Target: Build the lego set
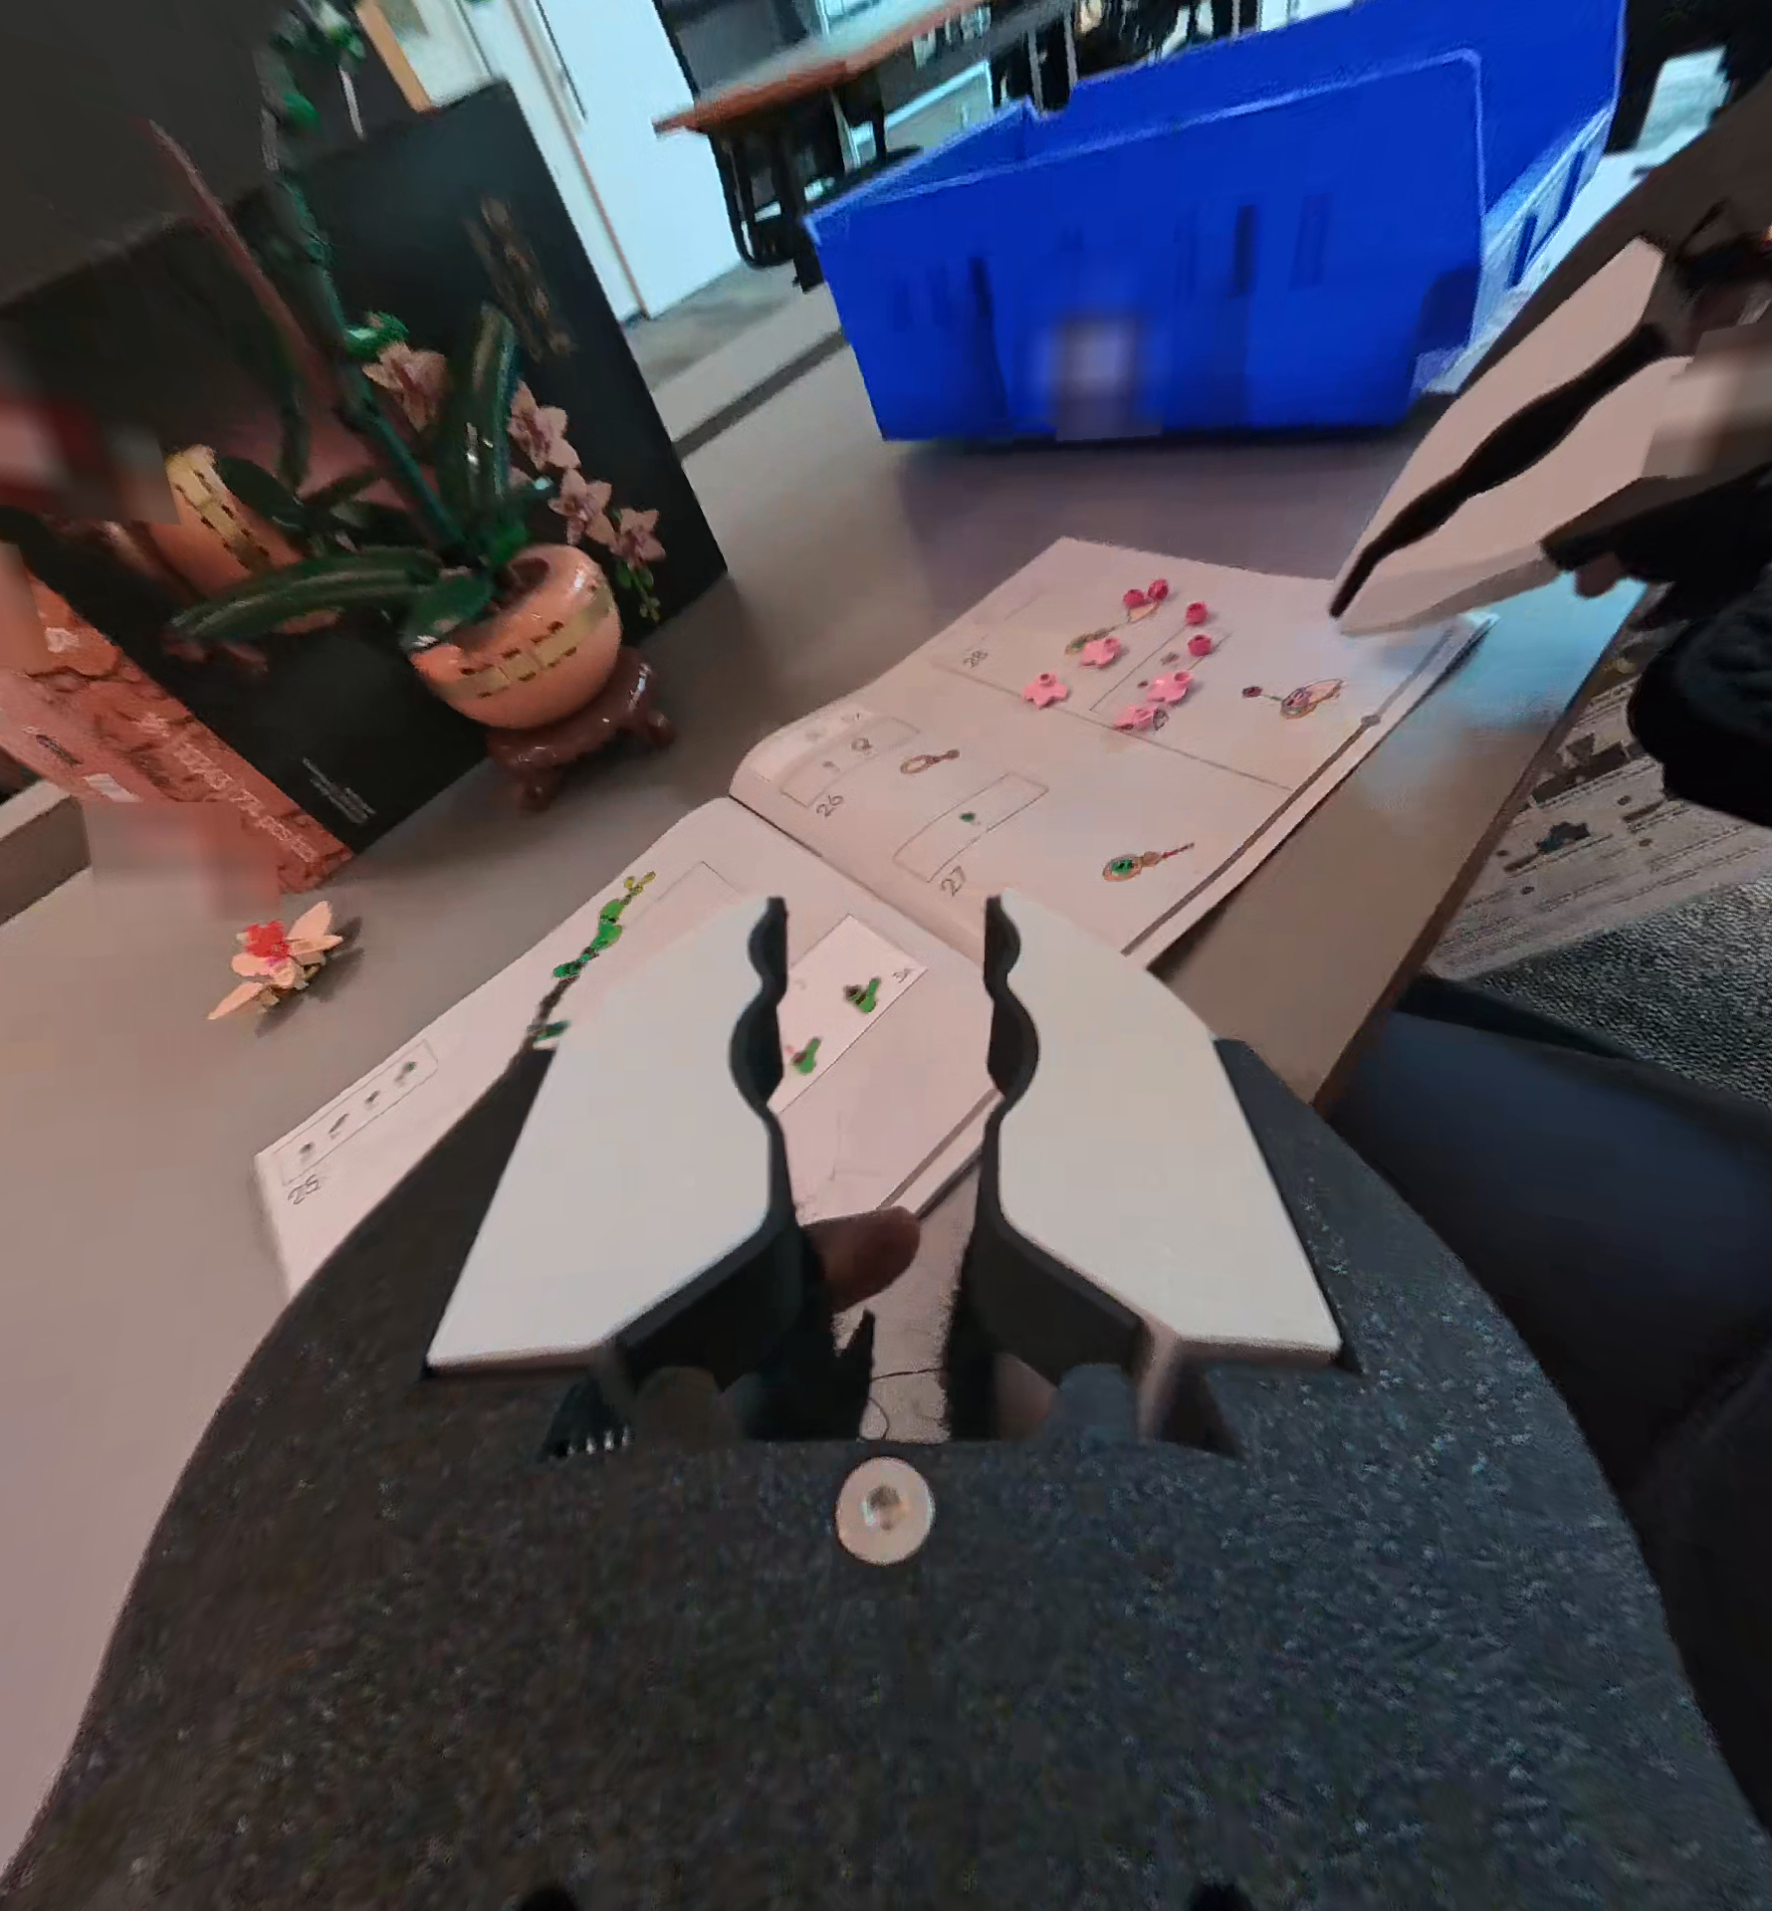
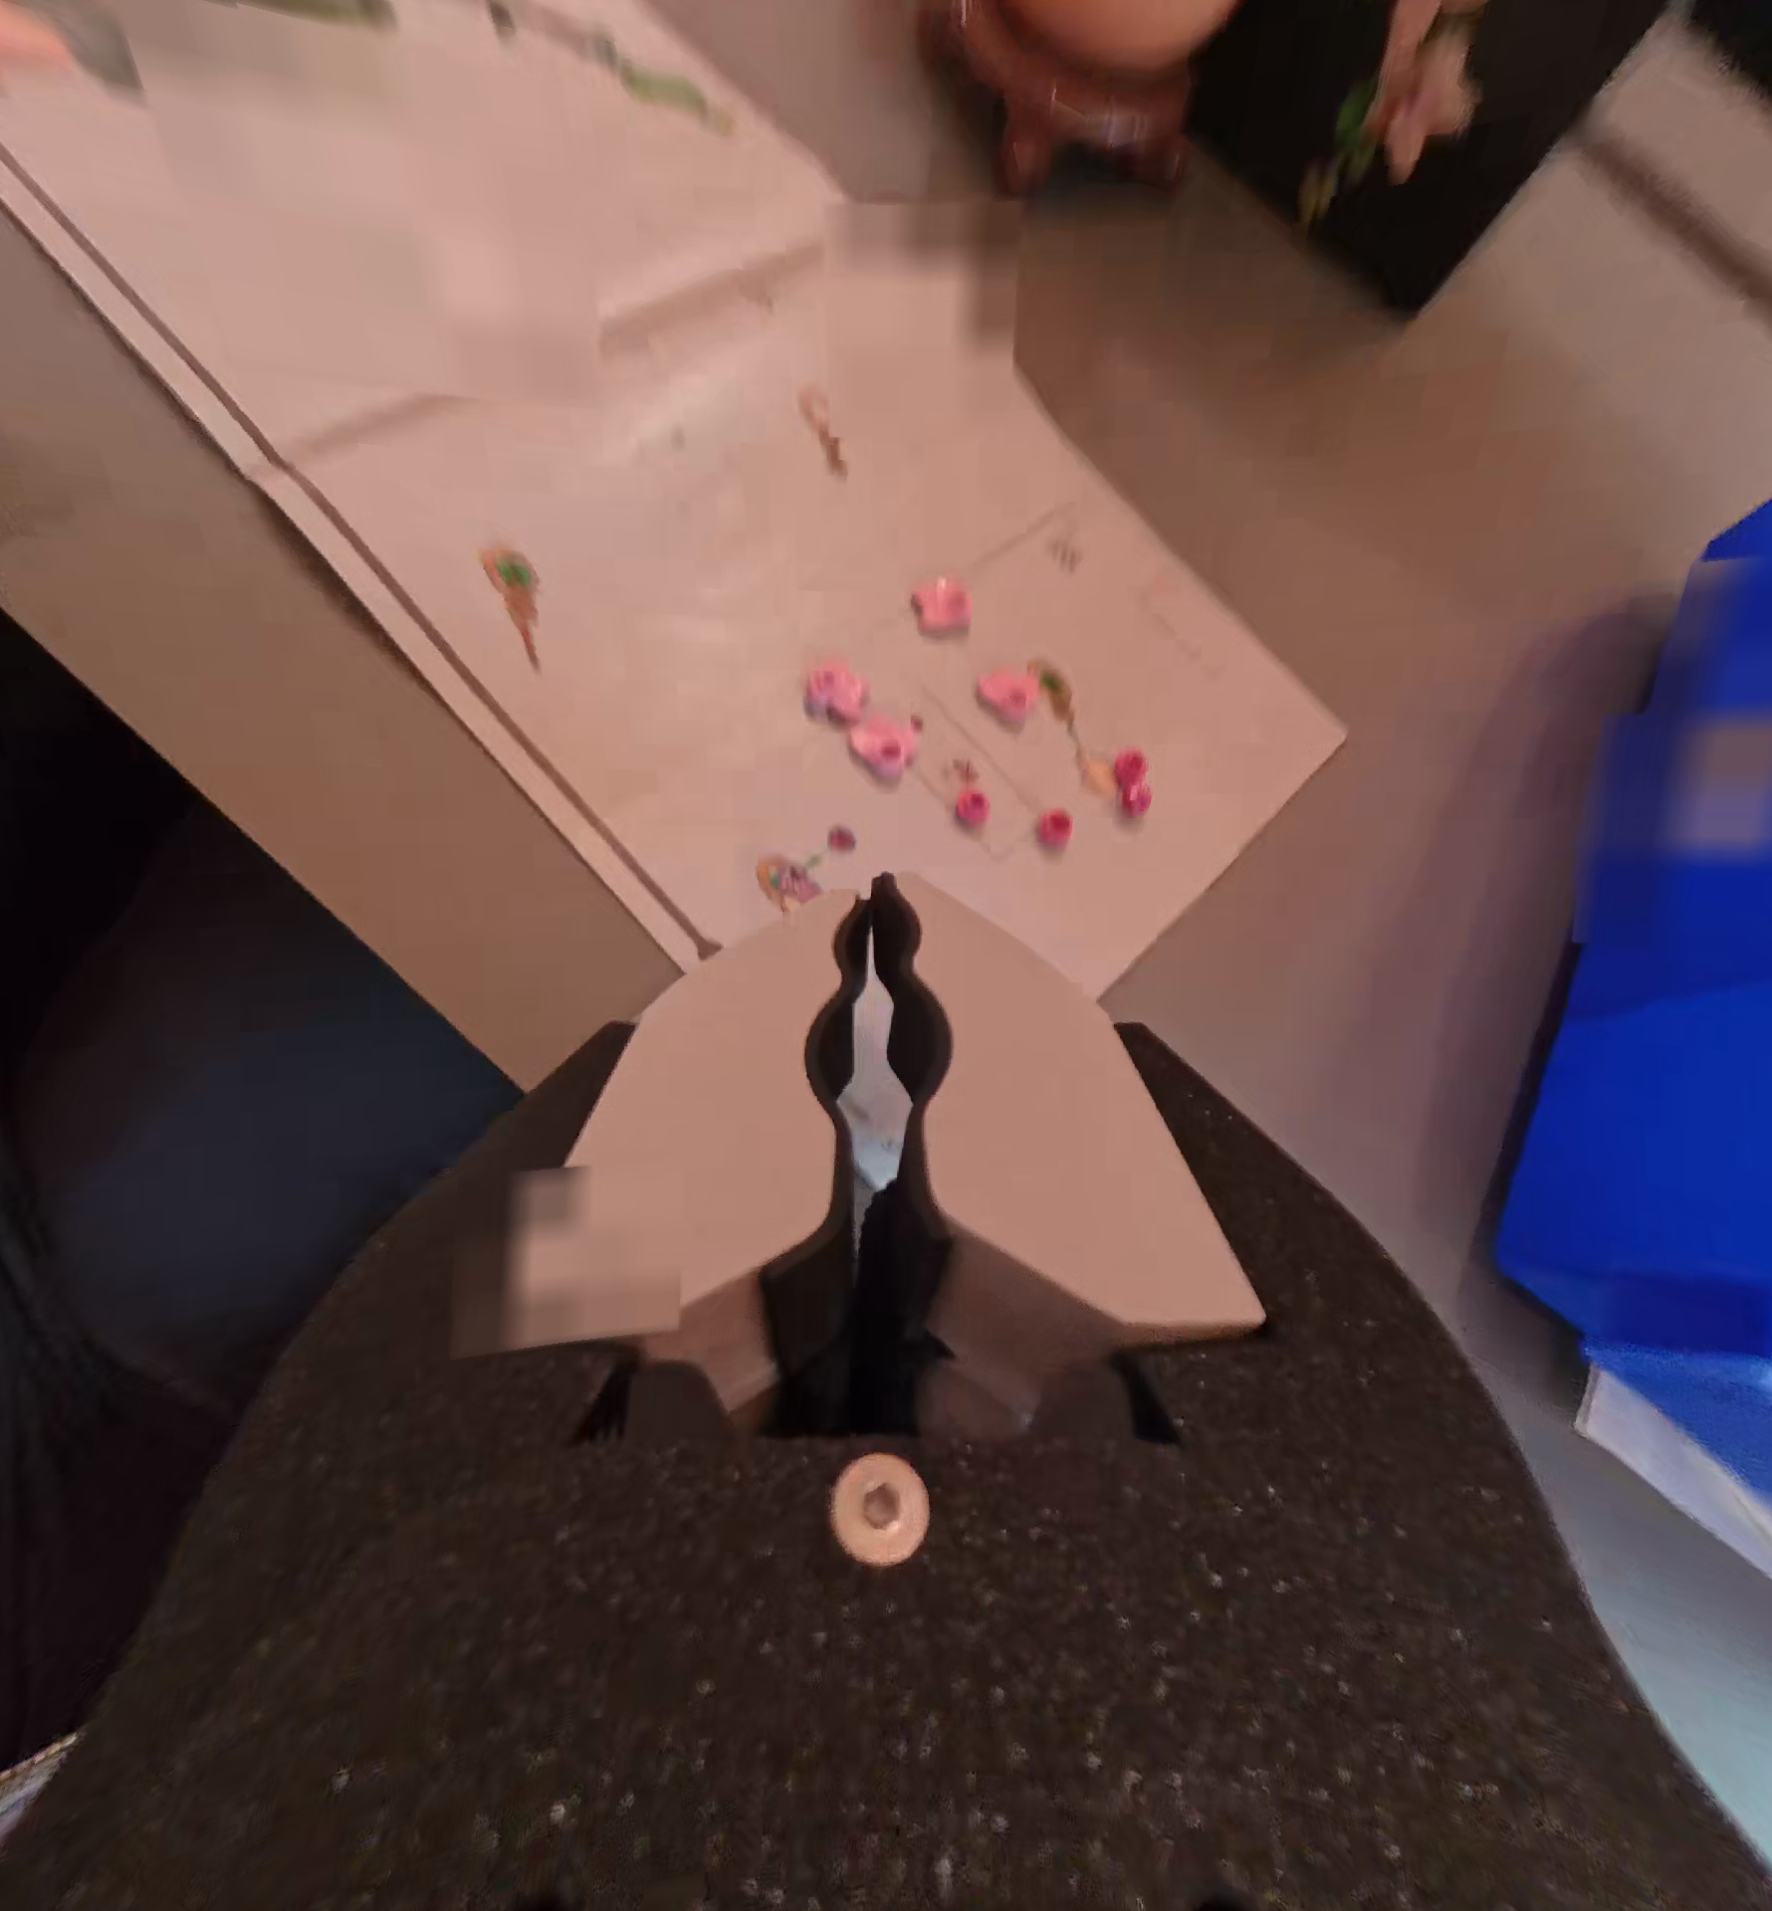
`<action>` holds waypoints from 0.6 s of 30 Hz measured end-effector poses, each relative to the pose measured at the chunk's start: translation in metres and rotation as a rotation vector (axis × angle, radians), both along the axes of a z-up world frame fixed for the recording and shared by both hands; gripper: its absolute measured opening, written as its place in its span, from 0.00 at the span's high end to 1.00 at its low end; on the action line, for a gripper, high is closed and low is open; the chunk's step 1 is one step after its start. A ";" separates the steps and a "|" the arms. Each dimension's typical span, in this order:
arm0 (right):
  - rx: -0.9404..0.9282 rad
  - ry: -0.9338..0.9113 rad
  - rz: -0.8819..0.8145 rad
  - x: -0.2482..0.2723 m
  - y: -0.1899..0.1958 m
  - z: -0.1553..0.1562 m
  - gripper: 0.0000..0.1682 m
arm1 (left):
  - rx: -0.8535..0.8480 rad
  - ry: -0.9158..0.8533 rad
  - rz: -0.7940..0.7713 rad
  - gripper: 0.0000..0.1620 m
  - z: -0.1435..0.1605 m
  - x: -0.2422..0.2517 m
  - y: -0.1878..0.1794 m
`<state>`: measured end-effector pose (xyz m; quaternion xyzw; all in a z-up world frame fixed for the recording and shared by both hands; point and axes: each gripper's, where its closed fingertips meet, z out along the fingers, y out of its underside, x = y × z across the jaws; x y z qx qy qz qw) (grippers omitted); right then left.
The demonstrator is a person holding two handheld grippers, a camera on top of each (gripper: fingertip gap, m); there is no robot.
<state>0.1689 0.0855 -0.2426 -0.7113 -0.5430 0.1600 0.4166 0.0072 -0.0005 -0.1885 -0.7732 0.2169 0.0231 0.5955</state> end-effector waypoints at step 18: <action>0.308 1.082 0.118 0.024 0.014 0.121 0.96 | -0.138 -0.053 0.460 0.75 -0.001 -0.190 -0.106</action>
